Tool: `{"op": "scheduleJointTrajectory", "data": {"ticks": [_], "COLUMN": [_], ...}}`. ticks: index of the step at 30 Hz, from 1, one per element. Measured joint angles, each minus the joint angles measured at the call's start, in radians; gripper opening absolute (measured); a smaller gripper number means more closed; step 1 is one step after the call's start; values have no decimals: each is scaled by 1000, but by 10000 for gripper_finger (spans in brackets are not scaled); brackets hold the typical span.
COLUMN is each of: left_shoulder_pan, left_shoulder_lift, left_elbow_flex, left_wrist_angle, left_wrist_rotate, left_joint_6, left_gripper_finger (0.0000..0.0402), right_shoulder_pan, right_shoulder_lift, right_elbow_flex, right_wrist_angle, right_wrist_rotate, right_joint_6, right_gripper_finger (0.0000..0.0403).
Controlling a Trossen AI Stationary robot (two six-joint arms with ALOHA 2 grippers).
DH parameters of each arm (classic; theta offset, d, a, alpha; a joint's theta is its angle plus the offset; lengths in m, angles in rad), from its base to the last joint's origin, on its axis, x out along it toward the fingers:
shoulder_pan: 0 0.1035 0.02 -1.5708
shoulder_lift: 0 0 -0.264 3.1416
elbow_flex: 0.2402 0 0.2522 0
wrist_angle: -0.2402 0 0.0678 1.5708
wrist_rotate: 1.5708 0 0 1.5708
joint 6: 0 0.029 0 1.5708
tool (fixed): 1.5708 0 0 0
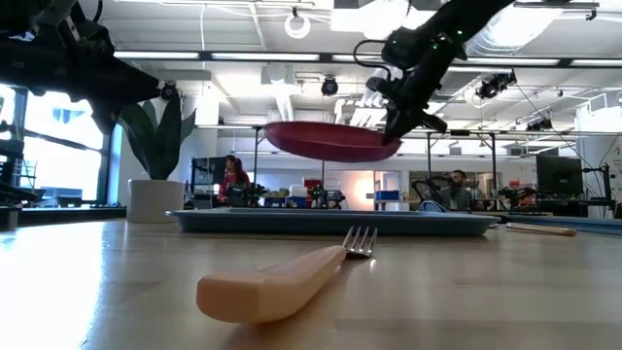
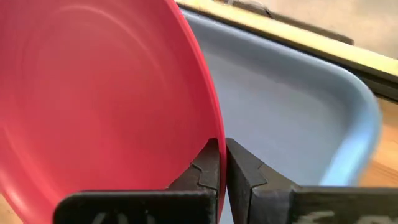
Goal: Pick and place plate/cup/fork/spoon on tray
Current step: Put the pink plate on the gray tray
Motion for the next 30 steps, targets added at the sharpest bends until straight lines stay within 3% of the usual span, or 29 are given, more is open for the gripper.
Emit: {"op": "scheduleJointTrajectory", "data": {"ticks": [4,12,30], "left_shoulder_pan": [0,0,0], "left_shoulder_lift": [0,0,0], "left_elbow_flex": [0,0,0], "left_wrist_angle": [0,0,0], "left_wrist_rotate": [0,0,-2], "left_joint_6": [0,-9,-9], "left_gripper_finger": [65,65,65], "right_shoulder_pan": [1,6,12], "right_shoulder_lift": [78,209,333], "right_elbow_flex": [36,36,37], "right_wrist_angle": [-84,-69,-37], "right_wrist_rotate": [-20,-114,-95], "right_joint_6": [-57,-70,-40], "right_gripper_finger": [0,0,0]}}
